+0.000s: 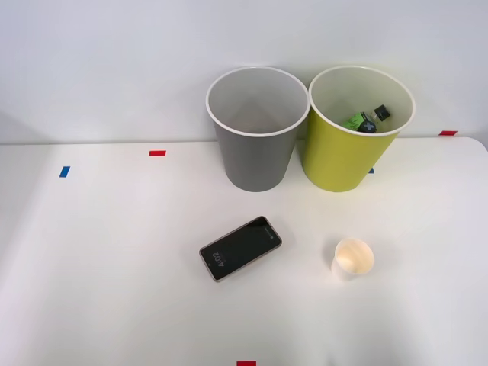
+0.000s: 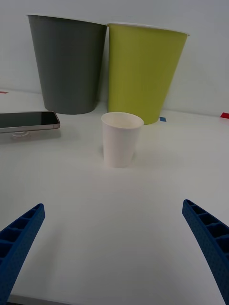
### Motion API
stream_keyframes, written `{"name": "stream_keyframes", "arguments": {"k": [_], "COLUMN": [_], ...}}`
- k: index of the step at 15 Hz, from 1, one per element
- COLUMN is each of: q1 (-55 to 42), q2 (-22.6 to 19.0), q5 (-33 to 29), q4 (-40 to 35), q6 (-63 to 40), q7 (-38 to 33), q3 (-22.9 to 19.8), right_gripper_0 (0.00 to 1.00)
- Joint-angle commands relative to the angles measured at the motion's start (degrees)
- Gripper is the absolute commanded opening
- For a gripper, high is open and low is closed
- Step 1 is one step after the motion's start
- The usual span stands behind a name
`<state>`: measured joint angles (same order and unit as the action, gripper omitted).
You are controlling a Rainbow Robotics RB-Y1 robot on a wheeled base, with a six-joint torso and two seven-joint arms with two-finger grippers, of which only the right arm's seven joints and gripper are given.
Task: Put cans in the gray bin, plastic bottles in the light green bin
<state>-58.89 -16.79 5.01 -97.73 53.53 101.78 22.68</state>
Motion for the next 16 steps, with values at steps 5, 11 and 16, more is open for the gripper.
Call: {"name": "stream_keyframes", "arguments": {"k": [5, 11, 16], "q1": [0.0, 0.0, 0.0], "q2": [0.0, 0.0, 0.0], "q5": [0.0, 0.0, 0.0], "q4": [0.0, 0.0, 0.0], "q6": [0.0, 0.0, 0.0], "q7": [0.0, 0.0, 0.0], "q3": [0.0, 0.0, 0.0], "right_gripper_0": [1.0, 1.0, 1.0]}}
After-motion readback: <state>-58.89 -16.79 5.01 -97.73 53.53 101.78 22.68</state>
